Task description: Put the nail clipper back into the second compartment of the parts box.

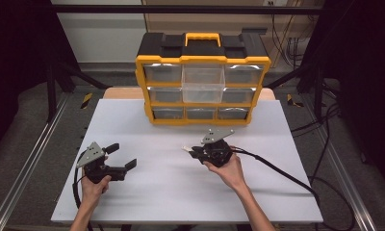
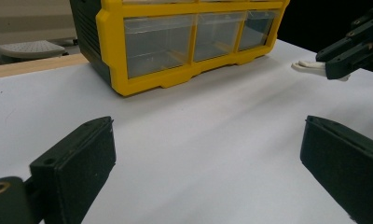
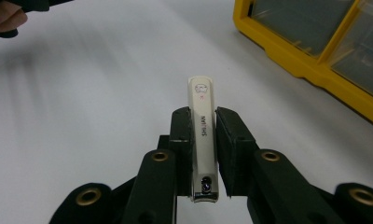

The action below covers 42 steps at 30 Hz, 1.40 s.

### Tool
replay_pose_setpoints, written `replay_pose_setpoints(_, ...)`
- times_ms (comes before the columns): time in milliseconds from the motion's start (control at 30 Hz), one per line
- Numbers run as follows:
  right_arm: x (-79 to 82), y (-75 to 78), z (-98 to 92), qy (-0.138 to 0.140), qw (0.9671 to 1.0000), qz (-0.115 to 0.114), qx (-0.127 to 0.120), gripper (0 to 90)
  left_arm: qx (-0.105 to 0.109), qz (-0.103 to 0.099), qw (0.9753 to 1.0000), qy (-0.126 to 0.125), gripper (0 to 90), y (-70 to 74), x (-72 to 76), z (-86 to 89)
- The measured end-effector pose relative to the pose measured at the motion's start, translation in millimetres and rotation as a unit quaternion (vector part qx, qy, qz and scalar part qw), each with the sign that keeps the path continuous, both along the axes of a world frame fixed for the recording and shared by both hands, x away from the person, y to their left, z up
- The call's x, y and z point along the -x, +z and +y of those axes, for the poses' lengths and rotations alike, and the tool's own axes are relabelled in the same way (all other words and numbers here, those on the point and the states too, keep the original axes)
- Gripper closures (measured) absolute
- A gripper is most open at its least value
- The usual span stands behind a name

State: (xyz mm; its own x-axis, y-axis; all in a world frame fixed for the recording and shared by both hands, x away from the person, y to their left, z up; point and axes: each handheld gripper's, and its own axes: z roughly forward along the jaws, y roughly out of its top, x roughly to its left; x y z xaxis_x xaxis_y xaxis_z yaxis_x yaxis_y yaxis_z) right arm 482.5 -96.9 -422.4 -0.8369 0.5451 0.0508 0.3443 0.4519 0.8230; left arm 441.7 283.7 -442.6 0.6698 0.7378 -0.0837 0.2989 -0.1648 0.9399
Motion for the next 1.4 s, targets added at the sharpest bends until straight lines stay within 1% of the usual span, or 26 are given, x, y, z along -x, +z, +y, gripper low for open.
replay_pose_setpoints(267, 3.3, 13.3, -11.1, -0.007, 0.9998, -0.012, -0.013, 77.3, -0.001, 0.0, 1.0, 0.0, 3.3, -0.2, -0.1, -0.4)
replay_pose_setpoints(400, 4.8, 19.7, -15.6, -0.011, 0.9997, -0.017, -0.013, 77.3, -0.001, 0.0, 1.0, 0.0, 3.3, -0.1, 0.0, -0.4)
replay_pose_setpoints(633, 6.6, 30.4, -27.2, -0.021, 0.9992, -0.023, -0.025, 77.3, 0.0, 0.0, 1.0, 0.002, 3.4, 0.2, 0.0, 0.3)
replay_pose_setpoints(800, 9.1, 41.1, -35.8, -0.03, 0.9985, -0.031, -0.034, 77.3, 0.0, 0.0, 1.0, 0.001, 3.4, 0.1, -0.5, 0.3)
replay_pose_setpoints(1033, 12.5, 54.9, -45.8, -0.039, 0.9977, -0.037, -0.042, 77.3, 0.002, -0.001, 1.0, 0.001, 3.4, 0.4, -0.1, 0.6)
replay_pose_setpoints(1133, 15.0, 62.4, -49.0, -0.041, 0.9975, -0.042, -0.039, 77.3, 0.001, 0.0, 1.0, 0.0, 3.4, 0.3, -0.2, 0.4)
replay_pose_setpoints(1233, 18.1, 68.6, -52.9, -0.041, 0.9972, -0.044, -0.043, 77.3, 0.002, -0.001, 1.0, 0.0, 3.4, 0.5, 0.0, 0.3)
replay_pose_setpoints(1400, 21.6, 81.7, -57.2, -0.041, 0.997, -0.051, -0.043, 77.3, 0.001, -0.001, 1.0, 0.0, 3.4, 0.6, 0.1, 0.2)
